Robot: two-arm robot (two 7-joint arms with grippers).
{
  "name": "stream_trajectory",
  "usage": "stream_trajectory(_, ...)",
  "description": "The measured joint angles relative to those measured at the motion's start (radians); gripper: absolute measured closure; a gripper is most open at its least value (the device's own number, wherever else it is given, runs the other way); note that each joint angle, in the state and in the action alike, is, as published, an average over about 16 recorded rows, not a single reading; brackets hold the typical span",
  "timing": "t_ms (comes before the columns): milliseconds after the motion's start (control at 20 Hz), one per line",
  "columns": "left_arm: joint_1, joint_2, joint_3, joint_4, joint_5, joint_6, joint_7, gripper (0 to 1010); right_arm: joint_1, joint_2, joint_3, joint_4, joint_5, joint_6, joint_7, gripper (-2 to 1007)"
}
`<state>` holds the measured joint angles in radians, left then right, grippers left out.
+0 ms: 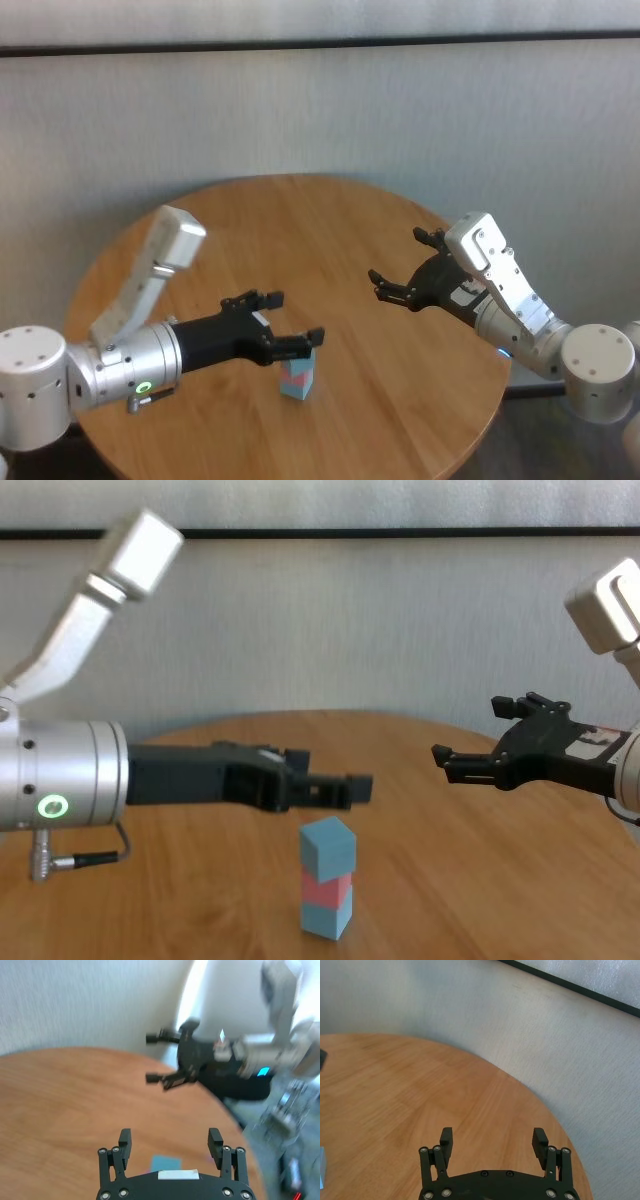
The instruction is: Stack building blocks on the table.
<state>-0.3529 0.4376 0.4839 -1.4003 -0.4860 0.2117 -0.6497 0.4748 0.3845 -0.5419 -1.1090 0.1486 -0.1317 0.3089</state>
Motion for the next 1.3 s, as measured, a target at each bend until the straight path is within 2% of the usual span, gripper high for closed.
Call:
stream_trajectory(300,0.079,-0.004,-0.078,-0.064,-0.080,-0.046,0.079,12,0.000,0.000,0.000,0.000,0.000,0.000,0.000,4)
stream_trajectory(500,0.132,0.000,-0.119,-0.106,-0.107,-0.077,0.144,10,0.000,0.000,0.000,0.000,0.000,0.000,0.000,4)
stream_trajectory(700,0.175,0.011,-0.146,-0.139,-0.113,-0.099,0.201,10,0.000,0.000,0.000,0.000,0.000,0.000,0.000,4)
stream_trajectory(900,0.206,0.027,-0.158,-0.159,-0.109,-0.106,0.238,10,0.000,0.000,0.000,0.000,0.000,0.000,0.000,4)
stream_trajectory(1300,0.234,0.051,-0.159,-0.172,-0.100,-0.097,0.261,10,0.000,0.000,0.000,0.000,0.000,0.000,0.000,4)
